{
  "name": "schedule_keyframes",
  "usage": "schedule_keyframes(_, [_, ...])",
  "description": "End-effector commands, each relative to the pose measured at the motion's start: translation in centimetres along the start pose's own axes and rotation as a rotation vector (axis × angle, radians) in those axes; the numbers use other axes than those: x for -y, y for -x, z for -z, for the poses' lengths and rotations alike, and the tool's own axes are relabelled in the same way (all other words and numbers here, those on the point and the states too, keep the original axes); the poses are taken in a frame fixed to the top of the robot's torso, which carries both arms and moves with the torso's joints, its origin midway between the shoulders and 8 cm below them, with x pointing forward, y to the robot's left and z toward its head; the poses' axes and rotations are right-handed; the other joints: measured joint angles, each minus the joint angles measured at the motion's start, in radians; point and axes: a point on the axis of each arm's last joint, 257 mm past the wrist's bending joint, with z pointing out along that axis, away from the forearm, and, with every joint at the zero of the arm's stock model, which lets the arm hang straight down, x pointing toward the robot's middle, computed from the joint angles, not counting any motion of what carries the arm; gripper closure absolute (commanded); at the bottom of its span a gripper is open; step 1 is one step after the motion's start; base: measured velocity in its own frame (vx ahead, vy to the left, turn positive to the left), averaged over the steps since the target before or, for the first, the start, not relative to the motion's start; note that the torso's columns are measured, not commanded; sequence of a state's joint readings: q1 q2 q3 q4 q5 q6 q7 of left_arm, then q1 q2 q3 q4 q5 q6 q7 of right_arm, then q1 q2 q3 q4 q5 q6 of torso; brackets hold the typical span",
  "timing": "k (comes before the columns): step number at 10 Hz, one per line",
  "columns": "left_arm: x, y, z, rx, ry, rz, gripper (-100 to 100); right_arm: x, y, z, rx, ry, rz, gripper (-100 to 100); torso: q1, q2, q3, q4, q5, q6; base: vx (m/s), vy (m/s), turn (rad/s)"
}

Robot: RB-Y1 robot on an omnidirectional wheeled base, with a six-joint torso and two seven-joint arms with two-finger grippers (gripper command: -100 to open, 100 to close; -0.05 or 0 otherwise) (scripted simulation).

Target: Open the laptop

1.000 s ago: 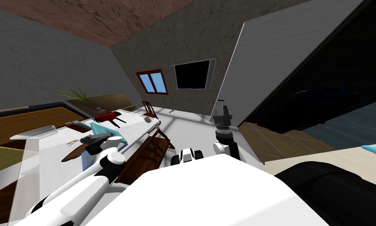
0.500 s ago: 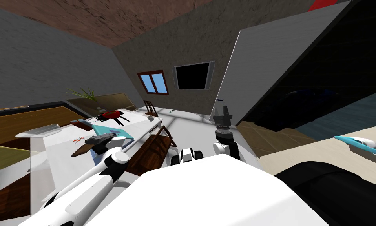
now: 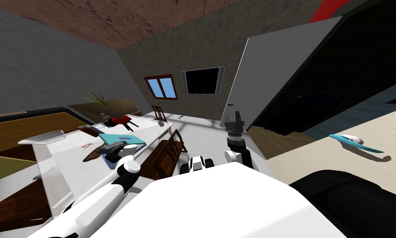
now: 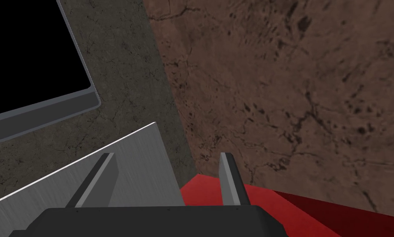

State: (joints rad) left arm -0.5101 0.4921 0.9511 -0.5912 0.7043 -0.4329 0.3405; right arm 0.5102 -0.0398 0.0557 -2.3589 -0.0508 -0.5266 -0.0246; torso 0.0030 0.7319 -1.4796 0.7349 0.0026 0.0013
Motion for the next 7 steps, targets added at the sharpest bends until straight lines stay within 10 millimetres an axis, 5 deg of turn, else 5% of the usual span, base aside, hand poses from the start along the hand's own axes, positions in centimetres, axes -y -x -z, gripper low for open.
schedule_keyframes(1, [-0.4, 1.0, 1.1, 0.011, -0.010, 0.060, 100, 0.0, 0.0, 0.0, 0.000, 0.000, 0.000, 0, -0.002, 0.000, 0.000, 0.000, -0.001, 0.001, -0.055, 0.060, -0.042])
schedule_keyframes(7, [0.0, 3.6, 3.7, 0.027, -0.061, 0.211, 100, 0.0, 0.0, 0.0, 0.000, 0.000, 0.000, 0, -0.004, -0.003, -0.002, 0.000, -0.002, 0.003, -0.057, 0.049, -0.094])
